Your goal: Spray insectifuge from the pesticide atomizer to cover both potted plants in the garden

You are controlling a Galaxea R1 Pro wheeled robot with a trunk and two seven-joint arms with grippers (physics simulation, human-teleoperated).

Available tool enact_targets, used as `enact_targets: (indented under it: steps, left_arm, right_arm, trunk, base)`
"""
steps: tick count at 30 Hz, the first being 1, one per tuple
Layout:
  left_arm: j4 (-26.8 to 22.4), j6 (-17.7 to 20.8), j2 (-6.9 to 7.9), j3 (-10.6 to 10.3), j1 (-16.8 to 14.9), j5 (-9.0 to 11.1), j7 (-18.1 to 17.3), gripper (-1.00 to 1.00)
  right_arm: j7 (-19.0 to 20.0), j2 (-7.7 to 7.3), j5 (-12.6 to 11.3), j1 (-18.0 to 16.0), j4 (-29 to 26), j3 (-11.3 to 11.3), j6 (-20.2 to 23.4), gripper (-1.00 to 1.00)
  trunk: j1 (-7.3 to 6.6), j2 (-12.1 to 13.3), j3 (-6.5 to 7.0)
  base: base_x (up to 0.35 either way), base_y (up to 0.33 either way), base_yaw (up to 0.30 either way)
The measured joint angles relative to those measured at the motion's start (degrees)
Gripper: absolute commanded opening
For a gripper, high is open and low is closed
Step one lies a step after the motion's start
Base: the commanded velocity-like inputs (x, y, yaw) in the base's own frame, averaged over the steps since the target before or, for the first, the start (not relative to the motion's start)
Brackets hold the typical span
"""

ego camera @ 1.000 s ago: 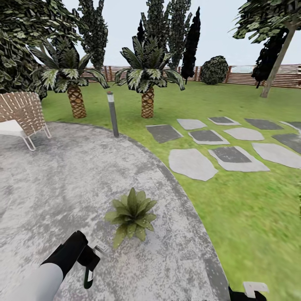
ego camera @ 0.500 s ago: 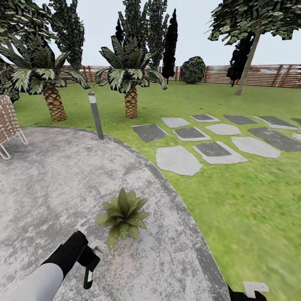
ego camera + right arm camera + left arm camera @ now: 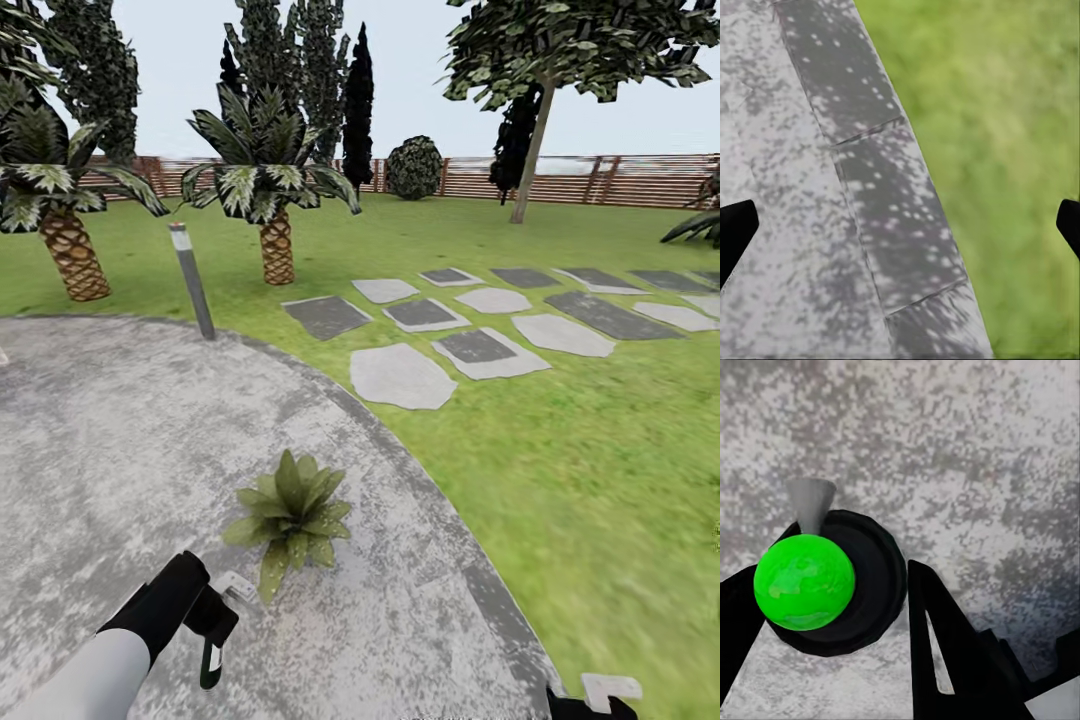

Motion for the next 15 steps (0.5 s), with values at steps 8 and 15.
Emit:
enact_targets:
  steps: [8, 15]
  left_arm:
    - [-0.28, 0.01, 0.09, 0.04, 0.00, 0.01, 0.01, -1.00]
    - [-0.35, 0.01, 0.07, 0.04, 0.00, 0.09, 0.00, -1.00]
  right_arm:
    - [0.00, 0.00, -0.03, -0.01, 0.03, 0.00, 0.00, 1.00]
    - [0.00, -0.07, 0.00, -0.04, -0.04, -0.09, -0.07, 1.00]
  trunk:
    - [0.00, 0.00, 0.00]
    - [0.00, 0.00, 0.00]
  base:
    - [0.000, 0.318, -0.252]
    - [0.000, 0.318, -0.028]
